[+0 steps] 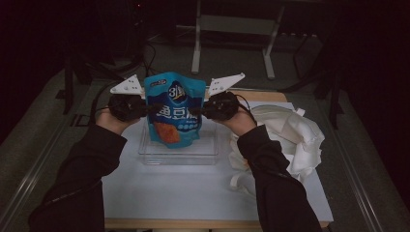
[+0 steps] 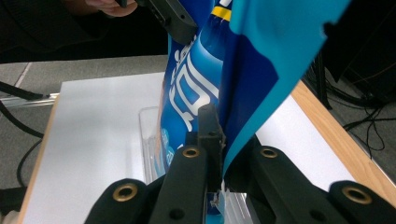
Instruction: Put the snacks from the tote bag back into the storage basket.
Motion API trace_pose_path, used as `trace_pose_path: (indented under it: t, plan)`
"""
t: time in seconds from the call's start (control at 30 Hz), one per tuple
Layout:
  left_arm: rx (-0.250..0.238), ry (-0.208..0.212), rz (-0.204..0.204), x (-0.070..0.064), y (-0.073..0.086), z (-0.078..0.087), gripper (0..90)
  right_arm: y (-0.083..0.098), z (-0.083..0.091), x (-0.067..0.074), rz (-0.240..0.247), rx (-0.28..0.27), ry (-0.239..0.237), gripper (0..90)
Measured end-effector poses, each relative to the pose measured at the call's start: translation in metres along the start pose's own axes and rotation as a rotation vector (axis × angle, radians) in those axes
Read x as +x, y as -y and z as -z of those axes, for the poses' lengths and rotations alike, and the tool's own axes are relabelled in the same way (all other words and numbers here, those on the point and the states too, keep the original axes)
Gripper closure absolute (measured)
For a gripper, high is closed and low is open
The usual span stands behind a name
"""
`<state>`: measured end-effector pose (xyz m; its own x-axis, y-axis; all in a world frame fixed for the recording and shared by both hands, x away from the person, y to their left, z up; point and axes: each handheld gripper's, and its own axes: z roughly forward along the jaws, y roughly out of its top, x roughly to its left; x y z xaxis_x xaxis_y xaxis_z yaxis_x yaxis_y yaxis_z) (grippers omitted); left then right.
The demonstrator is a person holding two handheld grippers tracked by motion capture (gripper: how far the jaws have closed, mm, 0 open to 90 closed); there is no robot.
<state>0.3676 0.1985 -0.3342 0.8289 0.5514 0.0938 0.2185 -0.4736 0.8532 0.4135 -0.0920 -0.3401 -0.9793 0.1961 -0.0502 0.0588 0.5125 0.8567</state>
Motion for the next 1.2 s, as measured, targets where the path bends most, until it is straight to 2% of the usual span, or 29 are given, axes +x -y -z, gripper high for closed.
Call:
trace_pose_path:
  t: [0.1, 0.37, 0.5, 0.53, 0.9, 1.2]
  plan:
    - [0.003, 0.009, 0.012, 0.003, 0.009, -0.007, 90.0, 0.009, -0.009, -0.003, -0.013, 0.012, 0.0, 88.2]
    - [0.013, 0.038, 0.036, 0.002, 0.027, -0.019, 90.0, 0.025, -0.018, -0.005, -0.033, 0.037, -0.024, 88.2]
    - [0.017, 0.06, 0.044, 0.0, 0.033, -0.024, 90.0, 0.033, -0.02, -0.005, -0.04, 0.049, -0.035, 88.1]
    - [0.015, 0.084, 0.055, 0.001, 0.037, -0.026, 90.0, 0.035, -0.02, -0.004, -0.043, 0.051, -0.041, 88.2]
    - [0.006, 0.113, 0.064, -0.003, 0.052, -0.033, 90.0, 0.053, -0.024, 0.0, -0.066, 0.047, -0.06, 88.1]
    - [0.003, 0.124, 0.062, -0.007, 0.065, -0.036, 89.9, 0.065, -0.029, 0.005, -0.064, 0.043, -0.062, 87.9]
